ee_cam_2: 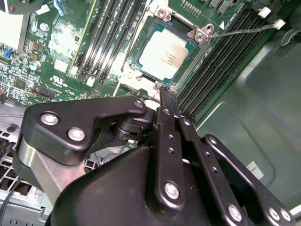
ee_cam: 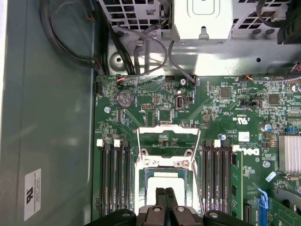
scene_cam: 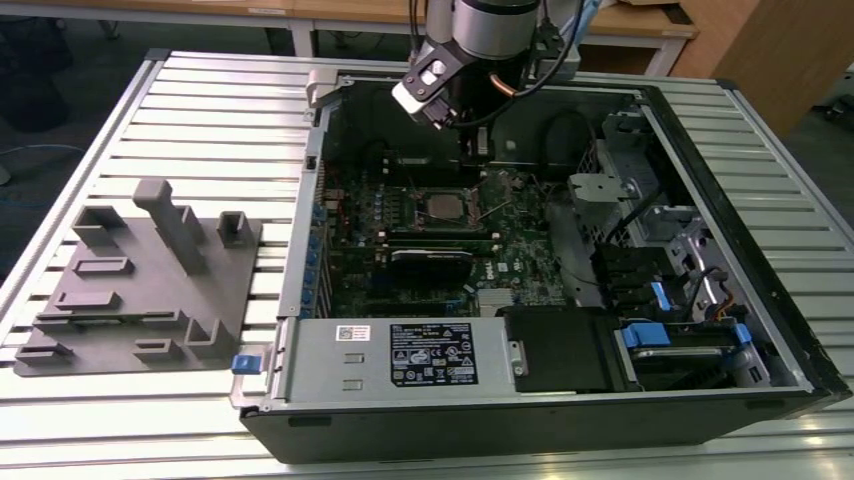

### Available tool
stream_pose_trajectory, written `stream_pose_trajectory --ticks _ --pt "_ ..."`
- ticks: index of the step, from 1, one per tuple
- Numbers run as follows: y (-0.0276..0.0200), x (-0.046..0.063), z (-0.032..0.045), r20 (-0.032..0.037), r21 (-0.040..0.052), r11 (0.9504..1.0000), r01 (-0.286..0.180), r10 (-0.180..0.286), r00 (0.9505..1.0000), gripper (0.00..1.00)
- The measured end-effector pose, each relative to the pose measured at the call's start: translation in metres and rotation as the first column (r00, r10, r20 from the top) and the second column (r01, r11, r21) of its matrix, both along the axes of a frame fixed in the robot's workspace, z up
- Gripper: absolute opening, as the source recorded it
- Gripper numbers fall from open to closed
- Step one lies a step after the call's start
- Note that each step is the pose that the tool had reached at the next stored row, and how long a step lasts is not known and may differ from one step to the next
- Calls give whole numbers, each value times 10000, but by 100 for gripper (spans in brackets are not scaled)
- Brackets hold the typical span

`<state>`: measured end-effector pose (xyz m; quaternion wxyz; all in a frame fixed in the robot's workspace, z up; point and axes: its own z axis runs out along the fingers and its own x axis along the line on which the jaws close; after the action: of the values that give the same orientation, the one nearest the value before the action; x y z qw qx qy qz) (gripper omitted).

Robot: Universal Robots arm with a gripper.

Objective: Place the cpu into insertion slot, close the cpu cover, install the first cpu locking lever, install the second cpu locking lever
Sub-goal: 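Close the cpu cover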

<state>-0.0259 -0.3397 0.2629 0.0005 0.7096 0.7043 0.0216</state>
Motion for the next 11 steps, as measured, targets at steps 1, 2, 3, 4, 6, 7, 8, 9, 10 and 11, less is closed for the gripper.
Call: stream_pose_trajectory --ticks 1,2,3,4,6,7,8,9,10,11 --pt "0 8 -1 0 1 10000 0 0 10000 11" --pt "0 18 -2 0 1 10000 0 0 10000 11" --pt "0 28 -4 0 1 10000 1 -1 10000 11" --pt "0 36 -5 0 0 10000 0 0 10000 11" --pt "0 51 -6 0 0 10000 0 0 10000 11" --pt "0 58 -7 -1 -1 10000 0 0 10000 11" --pt "0 67 -9 0 -1 10000 0 0 10000 11" --pt "0 75 -10 -1 -2 10000 0 0 10000 11" --pt "0 83 -11 0 -1 10000 0 0 10000 11" --pt "0 91 -13 0 0 10000 0 0 10000 11"
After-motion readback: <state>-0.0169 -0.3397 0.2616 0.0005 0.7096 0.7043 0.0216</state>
